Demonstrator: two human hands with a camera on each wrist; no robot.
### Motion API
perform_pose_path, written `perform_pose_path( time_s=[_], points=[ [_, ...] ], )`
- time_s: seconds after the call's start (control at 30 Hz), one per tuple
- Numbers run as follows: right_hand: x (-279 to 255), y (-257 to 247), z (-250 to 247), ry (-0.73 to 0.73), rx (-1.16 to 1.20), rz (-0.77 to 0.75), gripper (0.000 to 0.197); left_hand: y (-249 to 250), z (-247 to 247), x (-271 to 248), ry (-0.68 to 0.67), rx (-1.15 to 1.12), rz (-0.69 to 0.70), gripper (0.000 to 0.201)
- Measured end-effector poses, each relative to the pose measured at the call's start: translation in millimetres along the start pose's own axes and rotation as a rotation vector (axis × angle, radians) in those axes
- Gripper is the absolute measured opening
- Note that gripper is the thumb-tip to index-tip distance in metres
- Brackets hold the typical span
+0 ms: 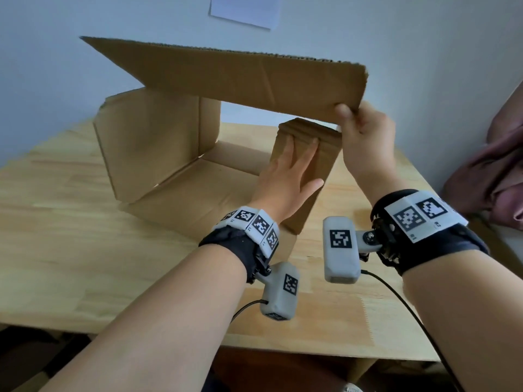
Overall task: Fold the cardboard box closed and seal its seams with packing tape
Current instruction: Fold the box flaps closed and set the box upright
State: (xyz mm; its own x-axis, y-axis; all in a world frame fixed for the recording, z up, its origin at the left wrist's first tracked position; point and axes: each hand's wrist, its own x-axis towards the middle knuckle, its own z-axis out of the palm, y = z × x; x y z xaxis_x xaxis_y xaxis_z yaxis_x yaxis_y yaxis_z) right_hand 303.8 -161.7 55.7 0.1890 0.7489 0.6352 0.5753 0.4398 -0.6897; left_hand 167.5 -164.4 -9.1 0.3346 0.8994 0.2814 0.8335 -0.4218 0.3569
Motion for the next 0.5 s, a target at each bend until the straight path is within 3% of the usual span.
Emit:
perform_pose_path(
  time_s=[0.17, 0.23, 0.3, 0.5],
  points=[
    [1, 9, -6, 0.021, 0.107, 0.025, 0.026, -1, -4, 10, -0.135, -0.173, 0.031, 0.069],
    [1, 12, -4, 0.026, 0.103, 0.041, 0.025, -11, -13, 7, -0.094, -0.266, 0.049, 0.065],
    [2, 16, -3, 0.026, 0.089, 0.075, 0.027, -26, -26, -2, 0.057, -0.232, 0.080, 0.057],
    [-1, 28, -2, 0.131, 0.185, 0.254, 0.030, -65, -77, -29, 0.706, -0.020, 0.125, 0.021]
  ],
)
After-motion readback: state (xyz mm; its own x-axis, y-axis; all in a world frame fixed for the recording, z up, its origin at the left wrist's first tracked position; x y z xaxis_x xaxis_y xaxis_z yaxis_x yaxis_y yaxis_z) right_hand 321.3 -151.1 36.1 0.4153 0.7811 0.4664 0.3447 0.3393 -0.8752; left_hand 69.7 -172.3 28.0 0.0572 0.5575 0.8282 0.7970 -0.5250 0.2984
